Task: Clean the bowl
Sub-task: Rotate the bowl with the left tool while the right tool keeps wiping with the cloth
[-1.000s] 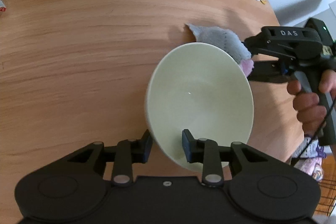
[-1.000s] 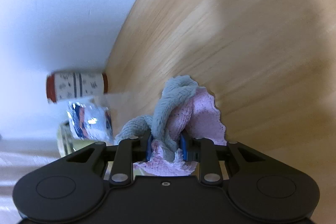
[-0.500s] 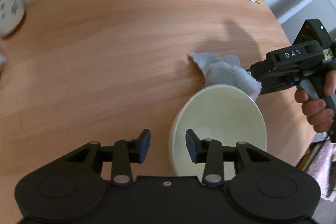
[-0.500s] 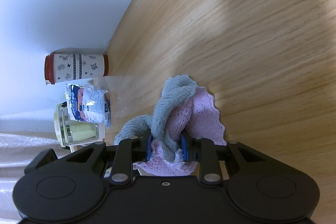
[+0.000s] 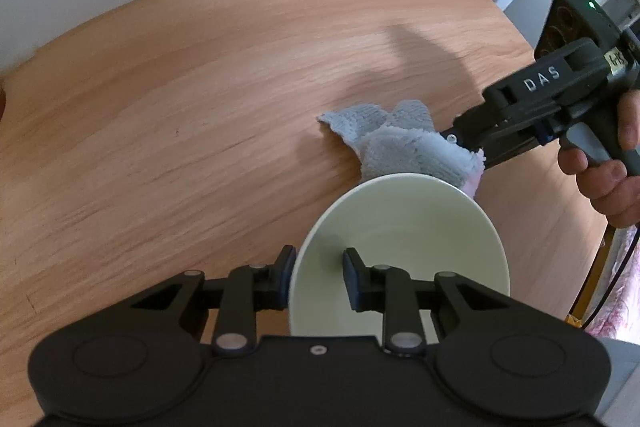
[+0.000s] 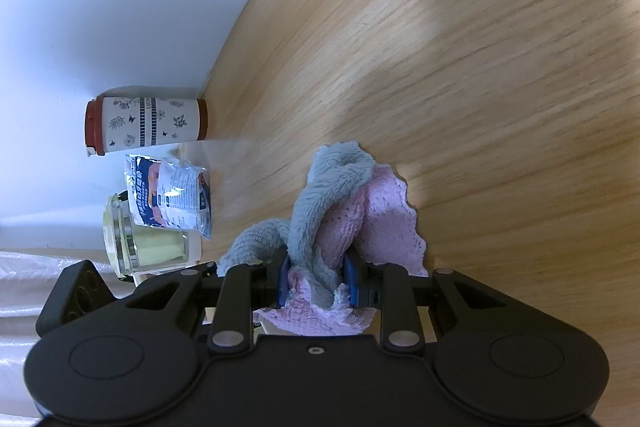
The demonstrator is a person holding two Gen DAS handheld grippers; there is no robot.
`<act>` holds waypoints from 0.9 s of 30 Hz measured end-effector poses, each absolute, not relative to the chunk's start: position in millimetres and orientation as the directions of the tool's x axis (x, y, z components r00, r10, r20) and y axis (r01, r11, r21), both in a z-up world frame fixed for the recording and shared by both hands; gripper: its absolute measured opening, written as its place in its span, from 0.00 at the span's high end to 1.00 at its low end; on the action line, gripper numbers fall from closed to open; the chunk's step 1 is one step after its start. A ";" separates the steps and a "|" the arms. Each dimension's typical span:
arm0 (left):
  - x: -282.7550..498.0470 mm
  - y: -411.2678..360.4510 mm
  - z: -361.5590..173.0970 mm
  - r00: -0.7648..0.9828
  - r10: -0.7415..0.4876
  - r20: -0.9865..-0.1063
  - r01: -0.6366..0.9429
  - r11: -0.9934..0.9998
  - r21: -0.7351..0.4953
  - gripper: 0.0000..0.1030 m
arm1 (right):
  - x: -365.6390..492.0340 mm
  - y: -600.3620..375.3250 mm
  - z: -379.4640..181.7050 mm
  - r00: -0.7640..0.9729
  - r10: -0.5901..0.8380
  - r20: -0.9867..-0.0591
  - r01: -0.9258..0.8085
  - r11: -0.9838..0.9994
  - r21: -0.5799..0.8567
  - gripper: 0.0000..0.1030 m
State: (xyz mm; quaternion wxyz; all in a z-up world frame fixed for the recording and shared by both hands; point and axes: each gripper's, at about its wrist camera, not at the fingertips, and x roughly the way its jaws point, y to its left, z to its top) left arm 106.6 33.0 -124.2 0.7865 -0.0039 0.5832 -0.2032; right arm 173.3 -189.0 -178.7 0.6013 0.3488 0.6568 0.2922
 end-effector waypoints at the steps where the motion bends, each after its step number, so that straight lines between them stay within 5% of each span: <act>1: 105.4 33.6 -123.5 0.243 -0.321 -0.915 0.314 0.919 -0.239 0.75 | 173.1 -189.7 -177.6 -0.033 0.810 -0.586 0.103 0.586 0.804 0.70; 20: 93.7 45.1 -127.4 0.254 -0.302 -0.919 0.154 0.950 -0.270 0.76 | 56.7 -226.9 -198.5 0.166 0.834 -0.526 0.348 0.449 0.823 0.70; 27: 81.6 51.7 -129.7 0.232 -0.336 -0.913 0.100 0.942 -0.322 0.77 | 80.6 -231.8 -196.9 0.243 0.805 -0.541 0.359 0.443 0.821 0.71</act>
